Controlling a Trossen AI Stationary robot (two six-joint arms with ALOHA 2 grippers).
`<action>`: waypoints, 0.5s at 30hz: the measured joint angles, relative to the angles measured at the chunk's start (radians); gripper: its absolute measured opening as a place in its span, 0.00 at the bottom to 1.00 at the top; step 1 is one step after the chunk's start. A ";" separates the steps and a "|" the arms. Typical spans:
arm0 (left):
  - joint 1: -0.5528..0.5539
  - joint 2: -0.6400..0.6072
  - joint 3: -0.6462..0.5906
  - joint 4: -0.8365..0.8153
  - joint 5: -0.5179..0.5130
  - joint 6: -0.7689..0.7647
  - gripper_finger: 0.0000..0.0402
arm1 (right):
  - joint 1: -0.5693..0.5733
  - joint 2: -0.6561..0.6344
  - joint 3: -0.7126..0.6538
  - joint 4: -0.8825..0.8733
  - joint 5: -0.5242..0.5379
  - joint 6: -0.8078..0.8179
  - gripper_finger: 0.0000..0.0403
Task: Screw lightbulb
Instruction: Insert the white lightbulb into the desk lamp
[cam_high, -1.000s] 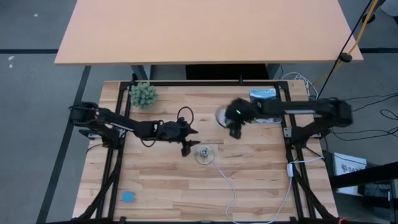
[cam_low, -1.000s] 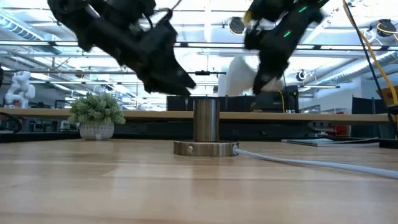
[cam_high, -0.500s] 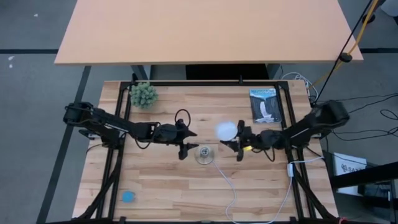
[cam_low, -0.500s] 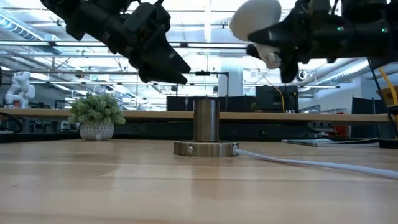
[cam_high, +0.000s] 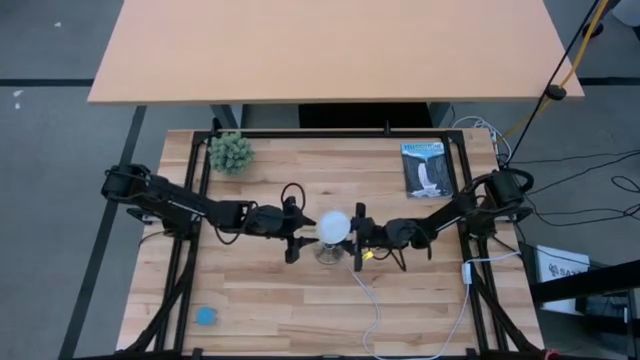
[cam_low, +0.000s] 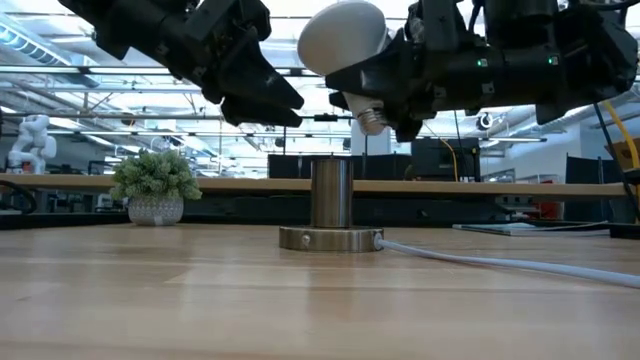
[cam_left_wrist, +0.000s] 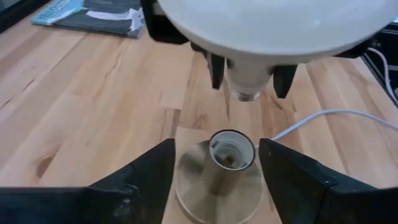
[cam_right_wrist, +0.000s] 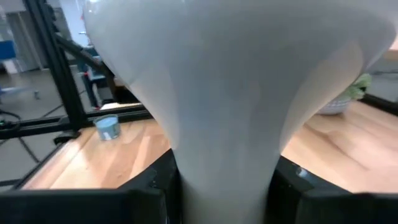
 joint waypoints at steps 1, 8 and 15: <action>-0.002 0.000 0.000 0.002 0.000 0.000 0.55 | 0.000 0.002 0.001 0.002 -0.003 0.012 0.35; -0.006 0.000 0.000 0.055 0.000 -0.013 0.44 | -0.003 0.004 0.019 -0.029 -0.050 0.015 0.35; -0.020 0.001 -0.001 0.048 -0.001 -0.016 0.43 | -0.014 0.005 0.120 -0.280 -0.082 -0.028 0.35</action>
